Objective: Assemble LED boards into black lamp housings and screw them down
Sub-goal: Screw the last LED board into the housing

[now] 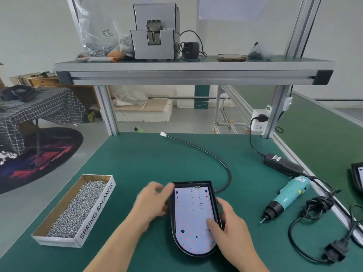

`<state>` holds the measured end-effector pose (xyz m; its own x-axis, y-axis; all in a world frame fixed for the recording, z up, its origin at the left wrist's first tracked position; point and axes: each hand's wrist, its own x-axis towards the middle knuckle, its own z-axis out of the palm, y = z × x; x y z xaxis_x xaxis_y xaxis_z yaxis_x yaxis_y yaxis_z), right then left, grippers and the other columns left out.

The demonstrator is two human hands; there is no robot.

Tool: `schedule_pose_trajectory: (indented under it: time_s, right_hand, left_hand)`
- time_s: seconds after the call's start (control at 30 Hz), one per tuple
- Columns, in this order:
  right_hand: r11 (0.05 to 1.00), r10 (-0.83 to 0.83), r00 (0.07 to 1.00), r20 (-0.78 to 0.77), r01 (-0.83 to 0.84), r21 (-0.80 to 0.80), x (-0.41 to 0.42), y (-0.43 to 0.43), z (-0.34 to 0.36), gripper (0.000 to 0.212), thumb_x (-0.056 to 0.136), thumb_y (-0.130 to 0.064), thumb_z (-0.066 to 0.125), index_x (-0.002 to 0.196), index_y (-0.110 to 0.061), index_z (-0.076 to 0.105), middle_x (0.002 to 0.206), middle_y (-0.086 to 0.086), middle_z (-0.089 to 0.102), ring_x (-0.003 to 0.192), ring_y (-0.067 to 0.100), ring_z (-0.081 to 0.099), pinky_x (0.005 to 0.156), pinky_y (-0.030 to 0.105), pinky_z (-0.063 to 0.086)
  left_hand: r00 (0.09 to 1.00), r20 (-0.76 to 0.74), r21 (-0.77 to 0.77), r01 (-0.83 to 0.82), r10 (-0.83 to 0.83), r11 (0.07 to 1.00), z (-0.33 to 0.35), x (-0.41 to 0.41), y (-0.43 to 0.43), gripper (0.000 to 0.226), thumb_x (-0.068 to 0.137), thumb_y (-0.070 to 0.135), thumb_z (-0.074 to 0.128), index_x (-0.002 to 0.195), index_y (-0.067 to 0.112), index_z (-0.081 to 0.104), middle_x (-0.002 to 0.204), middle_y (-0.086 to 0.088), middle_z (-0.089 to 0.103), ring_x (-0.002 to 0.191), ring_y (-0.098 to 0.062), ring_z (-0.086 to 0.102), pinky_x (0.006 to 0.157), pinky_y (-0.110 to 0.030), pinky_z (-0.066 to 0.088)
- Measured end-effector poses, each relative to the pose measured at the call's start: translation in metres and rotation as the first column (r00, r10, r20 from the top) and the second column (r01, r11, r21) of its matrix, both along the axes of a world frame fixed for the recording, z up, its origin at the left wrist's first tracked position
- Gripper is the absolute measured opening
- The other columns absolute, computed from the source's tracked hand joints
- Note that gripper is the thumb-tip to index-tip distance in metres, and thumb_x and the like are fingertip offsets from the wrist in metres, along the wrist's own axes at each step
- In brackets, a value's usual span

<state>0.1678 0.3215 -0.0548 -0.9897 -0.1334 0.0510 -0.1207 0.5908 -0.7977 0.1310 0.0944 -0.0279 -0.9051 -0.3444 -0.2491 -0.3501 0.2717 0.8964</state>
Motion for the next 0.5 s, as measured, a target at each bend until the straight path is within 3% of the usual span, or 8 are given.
schedule_pose_trajectory:
  time_s: [0.07, 0.13, 0.23, 0.3, 0.37, 0.43, 0.47, 0.5]
  right_hand:
    - [1.0, -0.005, 1.0, 0.002, 0.005, -0.014, 0.0, 0.0, 0.0, 0.057, 0.091, -0.032, 0.064, 0.141, -0.045, 0.04, 0.07, -0.012, 0.064, 0.063, 0.007, 0.053, 0.062, 0.026, 0.044]
    - [1.0, -0.013, 1.0, 0.015, 0.014, -0.023, -0.002, 0.001, -0.001, 0.059, 0.091, -0.032, 0.063, 0.143, -0.045, 0.039, 0.073, -0.004, 0.068, 0.068, 0.011, 0.056, 0.069, 0.03, 0.048]
    - [0.999, -0.028, 0.999, 0.038, 0.029, -0.037, -0.002, 0.002, -0.003, 0.058, 0.091, -0.032, 0.063, 0.143, -0.043, 0.04, 0.078, -0.007, 0.07, 0.077, 0.015, 0.061, 0.078, 0.036, 0.052]
    - [0.999, -0.03, 0.998, 0.052, 0.032, -0.041, -0.002, 0.0, -0.004, 0.057, 0.092, -0.032, 0.062, 0.143, -0.043, 0.04, 0.084, -0.008, 0.072, 0.086, 0.017, 0.064, 0.084, 0.038, 0.052]
    - [0.998, -0.038, 0.998, 0.055, 0.04, -0.044, -0.003, -0.001, -0.005, 0.056, 0.092, -0.032, 0.063, 0.142, -0.043, 0.041, 0.087, -0.011, 0.073, 0.091, 0.017, 0.064, 0.087, 0.039, 0.051]
    - [0.998, -0.043, 0.998, 0.054, 0.045, -0.038, -0.003, -0.001, -0.006, 0.055, 0.092, -0.033, 0.062, 0.142, -0.042, 0.041, 0.09, -0.011, 0.073, 0.094, 0.016, 0.064, 0.088, 0.038, 0.051]
    - [0.998, -0.044, 0.998, 0.055, 0.046, -0.033, -0.003, -0.001, -0.006, 0.055, 0.092, -0.033, 0.062, 0.142, -0.041, 0.041, 0.091, -0.009, 0.073, 0.095, 0.017, 0.064, 0.089, 0.038, 0.05]
    - [0.998, -0.045, 0.998, 0.054, 0.046, -0.03, -0.004, -0.001, -0.007, 0.054, 0.092, -0.033, 0.062, 0.142, -0.04, 0.042, 0.092, -0.007, 0.073, 0.096, 0.017, 0.064, 0.089, 0.038, 0.05]
  left_hand:
    - [0.984, -0.138, -0.178, -0.132, 0.108, 0.975, 0.01, 0.003, -0.042, 0.008, 0.093, 0.023, 0.064, 0.088, 0.021, 0.069, 0.078, -0.004, 0.073, 0.066, -0.022, 0.069, 0.069, -0.042, 0.063]
    - [0.964, -0.185, -0.424, -0.254, 0.192, 0.869, 0.022, 0.008, -0.096, 0.023, 0.091, 0.01, 0.062, 0.078, 0.027, 0.07, 0.078, -0.002, 0.073, 0.071, -0.027, 0.07, 0.074, -0.044, 0.061]
    - [0.973, -0.016, -0.734, -0.168, 0.23, 0.659, 0.034, 0.015, -0.162, 0.021, 0.089, 0.009, 0.064, 0.091, 0.025, 0.077, 0.092, -0.003, 0.074, 0.078, -0.028, 0.069, 0.077, -0.039, 0.058]
    - [0.961, 0.214, -0.814, 0.076, 0.177, 0.576, 0.029, 0.015, -0.185, 0.028, 0.088, 0.018, 0.072, 0.115, 0.023, 0.075, 0.115, -0.006, 0.073, 0.099, -0.027, 0.069, 0.091, -0.036, 0.055]
    - [0.933, 0.34, -0.819, 0.231, 0.118, 0.526, 0.018, 0.016, -0.191, 0.038, 0.087, 0.028, 0.075, 0.125, 0.027, 0.07, 0.125, -0.002, 0.07, 0.106, -0.023, 0.067, 0.096, -0.032, 0.052]
    - [0.958, 0.273, -0.84, 0.191, 0.092, 0.508, 0.01, 0.016, -0.191, 0.024, 0.086, 0.027, 0.077, 0.11, 0.028, 0.075, 0.113, 0.0, 0.074, 0.1, -0.022, 0.068, 0.088, -0.031, 0.053]
    - [0.972, 0.217, -0.85, 0.142, 0.092, 0.507, 0.006, 0.017, -0.19, 0.01, 0.086, 0.023, 0.078, 0.095, 0.027, 0.077, 0.1, 0.001, 0.075, 0.092, -0.022, 0.068, 0.08, -0.031, 0.052]
    - [0.98, 0.171, -0.856, 0.097, 0.101, 0.509, 0.004, 0.018, -0.189, 0.01, 0.085, 0.017, 0.077, 0.079, 0.026, 0.075, 0.087, 0.003, 0.074, 0.084, -0.021, 0.067, 0.073, -0.031, 0.051]
